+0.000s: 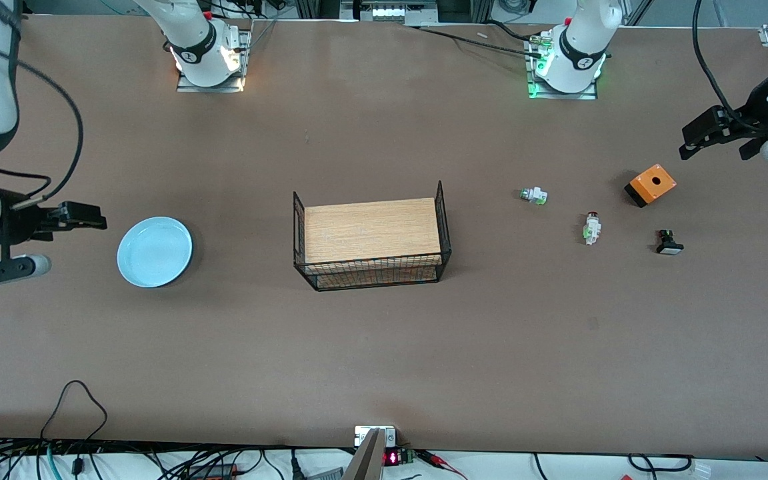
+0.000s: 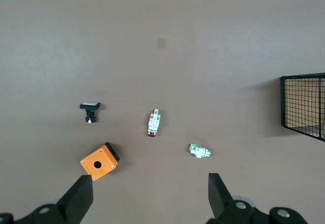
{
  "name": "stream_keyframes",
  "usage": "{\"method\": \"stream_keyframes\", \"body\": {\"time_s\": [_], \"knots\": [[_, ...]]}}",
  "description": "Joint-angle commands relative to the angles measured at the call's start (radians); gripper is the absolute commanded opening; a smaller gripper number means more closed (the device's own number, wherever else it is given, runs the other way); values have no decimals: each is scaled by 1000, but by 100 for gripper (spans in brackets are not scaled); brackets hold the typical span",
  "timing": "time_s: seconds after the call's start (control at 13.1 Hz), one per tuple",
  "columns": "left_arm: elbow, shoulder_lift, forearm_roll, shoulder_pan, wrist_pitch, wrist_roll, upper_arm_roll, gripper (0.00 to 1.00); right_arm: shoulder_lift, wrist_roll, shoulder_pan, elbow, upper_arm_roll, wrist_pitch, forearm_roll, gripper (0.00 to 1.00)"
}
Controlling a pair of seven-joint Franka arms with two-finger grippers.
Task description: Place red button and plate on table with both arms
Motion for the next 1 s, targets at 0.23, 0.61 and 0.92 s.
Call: {"method": "stream_keyframes", "body": {"time_s": [0.23, 0.61, 0.92], "knots": [[35, 16, -15, 4, -19, -5, 0, 100, -296, 10, 15, -488, -7, 258, -28, 100], [35, 18, -15, 4, -18, -5, 2, 100, -451, 10, 10, -661, -7, 253, -61, 100], [35, 18, -15, 6, -16, -5, 3, 100, -537, 13, 4, -760, -4, 291, -30, 100]]}}
